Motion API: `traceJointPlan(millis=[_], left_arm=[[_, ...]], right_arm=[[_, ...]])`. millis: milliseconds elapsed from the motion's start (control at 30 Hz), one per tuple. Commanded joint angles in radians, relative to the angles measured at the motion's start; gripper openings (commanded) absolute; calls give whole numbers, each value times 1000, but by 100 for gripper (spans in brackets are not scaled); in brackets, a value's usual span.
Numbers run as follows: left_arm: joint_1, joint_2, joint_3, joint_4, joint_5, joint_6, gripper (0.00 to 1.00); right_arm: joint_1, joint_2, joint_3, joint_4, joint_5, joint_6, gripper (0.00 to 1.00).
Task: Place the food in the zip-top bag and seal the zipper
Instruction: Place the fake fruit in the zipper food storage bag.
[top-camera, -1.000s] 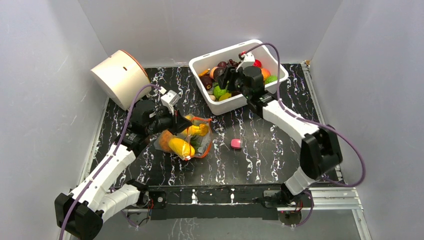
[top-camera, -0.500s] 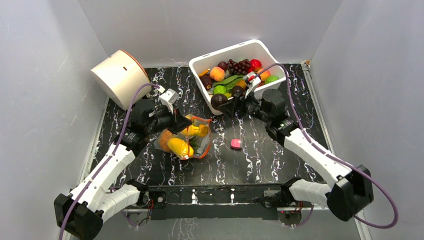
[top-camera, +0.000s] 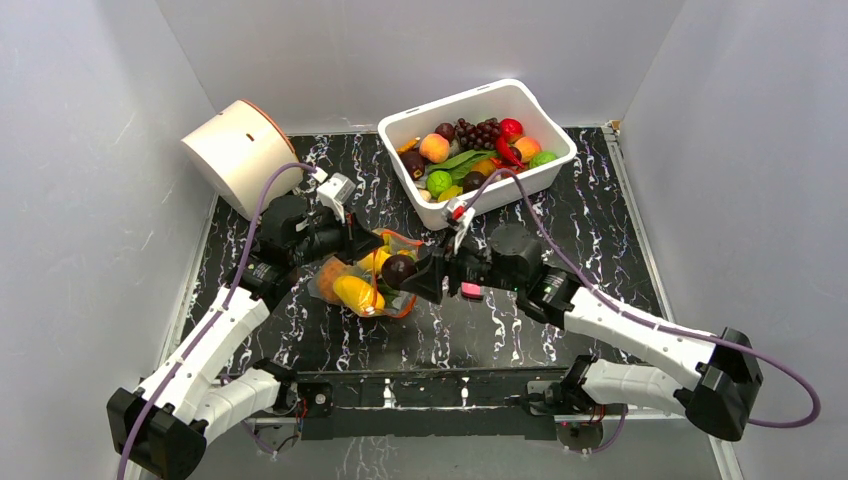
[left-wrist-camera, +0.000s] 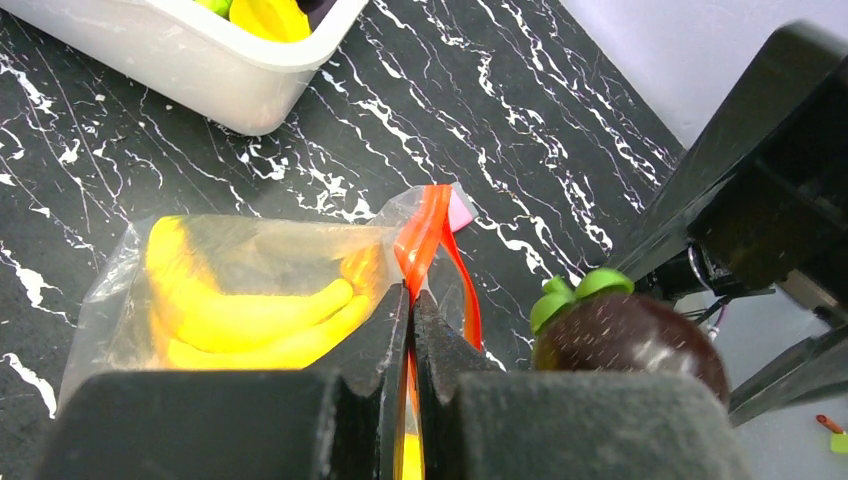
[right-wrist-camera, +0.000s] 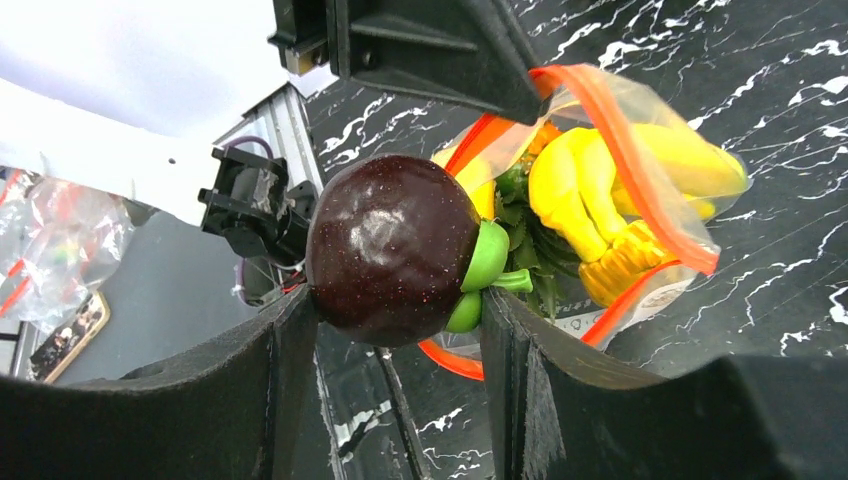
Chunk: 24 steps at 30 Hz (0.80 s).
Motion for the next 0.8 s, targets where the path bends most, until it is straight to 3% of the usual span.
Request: traceJointPlan(millis=[0,333,533,767], left_arm=[[-4,-12,43,43,20,-26,0],[-4,-21,64,40,40,-35,0],[-4,-36,58,70,77,-79,0],[-4,-53,31,141,124,-164,0]], right_arm=[[52,39,20,24,97,-24,32],[119,139,20,12,213,-71,33],[134,199,37,69,341,-19,34],[139,285,64,196,256,43,35]])
